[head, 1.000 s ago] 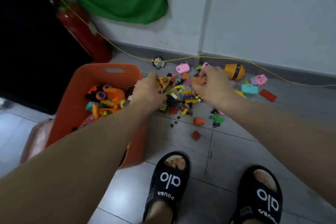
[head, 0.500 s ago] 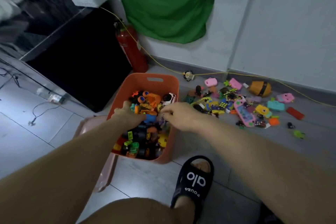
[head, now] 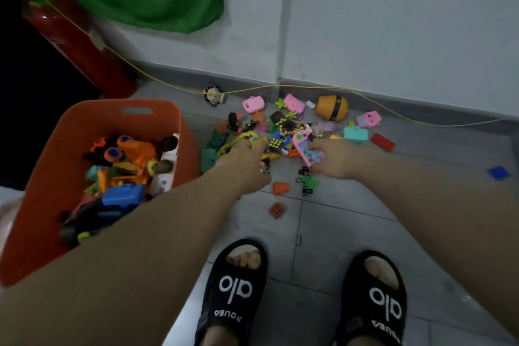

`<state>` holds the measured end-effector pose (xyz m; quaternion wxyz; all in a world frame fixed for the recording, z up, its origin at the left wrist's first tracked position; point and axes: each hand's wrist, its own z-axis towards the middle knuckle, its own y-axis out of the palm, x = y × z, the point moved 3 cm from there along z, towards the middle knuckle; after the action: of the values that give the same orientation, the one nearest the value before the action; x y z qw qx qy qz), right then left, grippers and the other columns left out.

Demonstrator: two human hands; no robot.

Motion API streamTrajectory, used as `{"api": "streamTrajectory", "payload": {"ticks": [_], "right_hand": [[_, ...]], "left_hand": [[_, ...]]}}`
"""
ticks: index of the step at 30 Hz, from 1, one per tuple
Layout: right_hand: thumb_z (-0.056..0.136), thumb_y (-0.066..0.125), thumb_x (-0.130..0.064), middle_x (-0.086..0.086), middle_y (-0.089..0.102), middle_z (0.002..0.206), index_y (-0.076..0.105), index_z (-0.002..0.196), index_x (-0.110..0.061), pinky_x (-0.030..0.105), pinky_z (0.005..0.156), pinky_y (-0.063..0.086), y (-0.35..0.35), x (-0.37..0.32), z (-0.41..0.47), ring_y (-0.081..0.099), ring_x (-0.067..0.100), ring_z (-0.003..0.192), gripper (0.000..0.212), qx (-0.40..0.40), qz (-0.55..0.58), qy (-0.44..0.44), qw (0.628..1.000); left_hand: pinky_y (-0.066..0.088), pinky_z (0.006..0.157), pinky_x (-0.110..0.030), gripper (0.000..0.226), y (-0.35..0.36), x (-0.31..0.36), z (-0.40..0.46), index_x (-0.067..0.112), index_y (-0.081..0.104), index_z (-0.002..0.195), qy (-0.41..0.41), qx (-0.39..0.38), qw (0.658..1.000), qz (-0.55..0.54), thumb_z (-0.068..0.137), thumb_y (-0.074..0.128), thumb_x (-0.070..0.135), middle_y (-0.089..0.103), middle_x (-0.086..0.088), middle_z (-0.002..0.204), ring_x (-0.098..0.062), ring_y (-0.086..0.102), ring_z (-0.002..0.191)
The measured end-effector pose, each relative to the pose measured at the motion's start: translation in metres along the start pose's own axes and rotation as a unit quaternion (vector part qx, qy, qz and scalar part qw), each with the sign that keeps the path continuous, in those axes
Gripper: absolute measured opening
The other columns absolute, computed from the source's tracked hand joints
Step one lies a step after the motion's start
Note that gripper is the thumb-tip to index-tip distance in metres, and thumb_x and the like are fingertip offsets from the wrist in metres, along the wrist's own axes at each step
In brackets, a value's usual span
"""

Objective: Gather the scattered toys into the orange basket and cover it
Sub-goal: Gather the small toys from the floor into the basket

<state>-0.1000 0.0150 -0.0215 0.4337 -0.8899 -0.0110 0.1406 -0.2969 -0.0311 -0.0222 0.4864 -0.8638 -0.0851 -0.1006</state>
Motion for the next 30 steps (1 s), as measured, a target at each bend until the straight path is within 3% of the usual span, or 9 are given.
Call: {"api": "streamTrajectory", "payload": {"ticks": [3,6,12,14,16,18,21,25,30], "right_hand": [[0.081,0.068,-0.04,0.015,0.04,0.147,0.034,0.147,-0.029,0.04,0.1,0.045,0.043,0.031,0.021,0.046,0.035,0.126,0.075,0.001,0.048,0.018,0.999],[0.081,0.07,-0.045,0.013,0.012,0.157,0.017,0.153,-0.035,0.046,0.109,0.037,0.081,0.059,0.039,0.024,0.036,0.142,0.09,0.042,0.083,0.069,0.993],[0.079,0.063,-0.064,0.011,-0.009,0.16,-0.001,0.153,-0.041,0.058,0.114,0.022,0.119,0.085,0.075,-0.002,0.036,0.147,0.101,0.107,0.052,0.095,0.988],[0.08,0.061,-0.065,0.013,-0.002,0.159,0.006,0.153,-0.039,0.056,0.111,0.028,0.126,0.088,0.083,0.003,0.037,0.146,0.095,0.112,0.054,0.097,0.988],[0.081,0.062,-0.06,0.015,0.022,0.149,0.024,0.149,-0.031,0.052,0.103,0.039,0.129,0.085,0.083,0.02,0.037,0.139,0.083,0.142,0.051,0.078,0.985],[0.083,0.063,-0.053,0.013,0.043,0.129,0.045,0.135,-0.023,0.044,0.087,0.048,0.129,0.086,0.079,0.041,0.034,0.123,0.063,0.196,0.063,0.054,0.977],[0.086,0.06,-0.044,0.012,0.05,0.11,0.057,0.118,-0.018,0.037,0.067,0.046,0.12,0.095,0.07,0.055,0.034,0.097,0.042,0.313,0.056,0.049,0.947],[0.09,0.054,-0.04,0.018,0.046,0.125,0.049,0.133,-0.022,0.047,0.079,0.05,0.097,0.141,0.071,0.049,0.039,0.108,0.047,0.385,0.068,0.122,0.912],[0.09,0.039,-0.066,0.017,0.027,0.151,0.032,0.147,-0.037,0.054,0.103,0.034,0.1,0.214,0.078,0.031,0.041,0.132,0.064,0.281,0.104,0.271,0.915]], "left_hand": [[0.043,0.102,-0.054,0.109,0.052,0.02,0.027,0.037,0.005,0.152,-0.015,-0.101,0.994,0.038,0.07,0.073,0.064,0.014,-0.014,0.157,-0.04,0.033,0.136],[0.042,0.102,-0.055,0.118,0.1,0.024,0.05,0.039,0.004,0.15,-0.01,-0.138,0.987,0.087,0.063,0.08,0.061,0.008,-0.015,0.158,-0.043,0.029,0.138],[0.054,0.079,-0.041,0.087,0.155,0.021,0.066,0.029,0.017,0.143,0.029,-0.078,0.989,0.121,0.078,0.076,0.031,0.024,-0.019,0.147,-0.033,0.057,0.106],[0.054,0.079,-0.04,0.081,0.161,0.025,0.073,0.025,0.019,0.145,0.049,-0.072,0.99,0.109,0.083,0.071,0.027,0.023,-0.02,0.149,-0.032,0.059,0.105],[0.054,0.079,-0.038,0.078,0.165,0.03,0.079,0.024,0.021,0.146,0.057,-0.067,0.993,0.077,0.085,0.069,0.028,0.027,-0.019,0.147,-0.031,0.06,0.102],[0.053,0.074,-0.036,0.067,0.163,0.036,0.089,0.023,0.028,0.138,0.052,-0.037,0.998,0.011,0.085,0.069,0.028,0.035,-0.016,0.137,-0.031,0.061,0.094],[0.045,0.063,-0.033,0.05,0.152,0.044,0.101,0.018,0.033,0.122,0.004,0.036,0.994,-0.102,0.086,0.067,0.026,0.04,-0.013,0.125,-0.028,0.054,0.081],[0.046,0.072,-0.033,0.063,0.152,0.06,0.119,0.016,0.028,0.135,-0.029,0.046,0.987,-0.149,0.086,0.067,0.025,0.025,-0.024,0.144,-0.036,0.056,0.102],[0.048,0.094,-0.044,0.102,0.156,0.077,0.127,0.02,0.01,0.146,-0.058,-0.006,0.994,-0.095,0.074,0.074,0.054,0.008,-0.017,0.151,-0.037,0.041,0.126]]}}
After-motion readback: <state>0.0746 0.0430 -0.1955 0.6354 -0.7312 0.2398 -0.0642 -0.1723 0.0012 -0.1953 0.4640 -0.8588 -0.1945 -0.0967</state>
